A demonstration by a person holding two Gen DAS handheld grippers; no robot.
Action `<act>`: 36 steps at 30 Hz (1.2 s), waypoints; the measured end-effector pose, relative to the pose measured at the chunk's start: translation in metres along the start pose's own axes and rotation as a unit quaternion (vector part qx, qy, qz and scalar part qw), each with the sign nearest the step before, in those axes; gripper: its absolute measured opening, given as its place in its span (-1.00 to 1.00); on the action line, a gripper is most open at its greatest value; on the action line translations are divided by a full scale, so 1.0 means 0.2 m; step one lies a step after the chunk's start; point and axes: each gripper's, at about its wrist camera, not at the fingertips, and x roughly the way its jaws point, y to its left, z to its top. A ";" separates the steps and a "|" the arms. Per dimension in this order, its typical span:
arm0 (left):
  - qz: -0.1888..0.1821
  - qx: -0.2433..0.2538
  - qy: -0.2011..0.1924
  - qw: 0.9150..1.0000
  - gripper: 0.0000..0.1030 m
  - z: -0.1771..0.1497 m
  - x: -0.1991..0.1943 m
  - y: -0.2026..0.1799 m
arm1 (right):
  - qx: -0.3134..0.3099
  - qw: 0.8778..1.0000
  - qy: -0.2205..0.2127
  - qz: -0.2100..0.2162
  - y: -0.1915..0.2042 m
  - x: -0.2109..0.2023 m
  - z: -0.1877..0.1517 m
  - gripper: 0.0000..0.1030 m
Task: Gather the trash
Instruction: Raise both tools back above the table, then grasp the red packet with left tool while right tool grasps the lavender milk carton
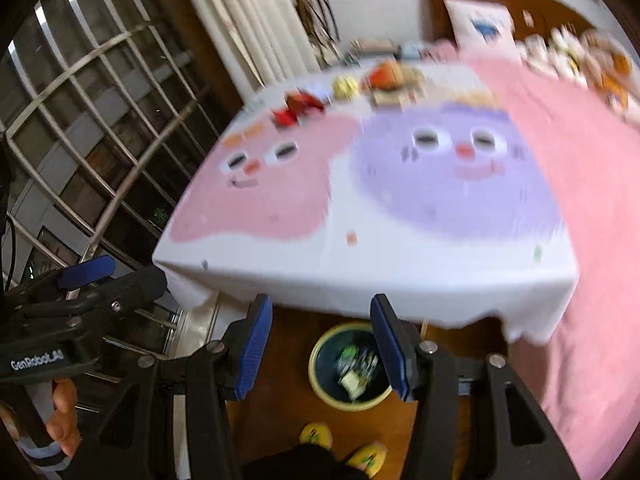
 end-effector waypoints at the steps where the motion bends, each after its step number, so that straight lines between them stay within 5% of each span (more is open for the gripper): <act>1: -0.002 -0.004 -0.002 1.000 0.58 0.03 -0.02 0.00 | -0.007 1.000 -0.008 -0.006 0.01 -0.02 0.04 0.00; 8: -0.006 -0.039 -0.025 0.999 0.56 0.29 -0.05 0.06 | -0.038 0.999 -0.036 -0.015 0.02 -0.02 0.32 0.00; 14: -0.013 -0.056 -0.029 0.998 0.56 0.64 0.13 0.18 | -0.040 0.998 -0.051 -0.023 0.03 0.14 0.59 -0.08; 19: -0.019 -0.063 -0.003 0.998 0.56 1.01 0.47 0.28 | -0.016 0.998 -0.040 -0.037 0.02 0.39 0.86 -0.13; 25: -0.036 -0.092 0.081 0.992 0.56 1.41 1.06 0.43 | 0.004 0.998 -0.017 -0.052 0.00 0.79 1.15 -0.13; 36: -0.083 -0.177 0.180 0.964 0.56 1.62 1.82 0.61 | 0.029 0.998 0.023 -0.052 -0.04 1.36 1.46 -0.13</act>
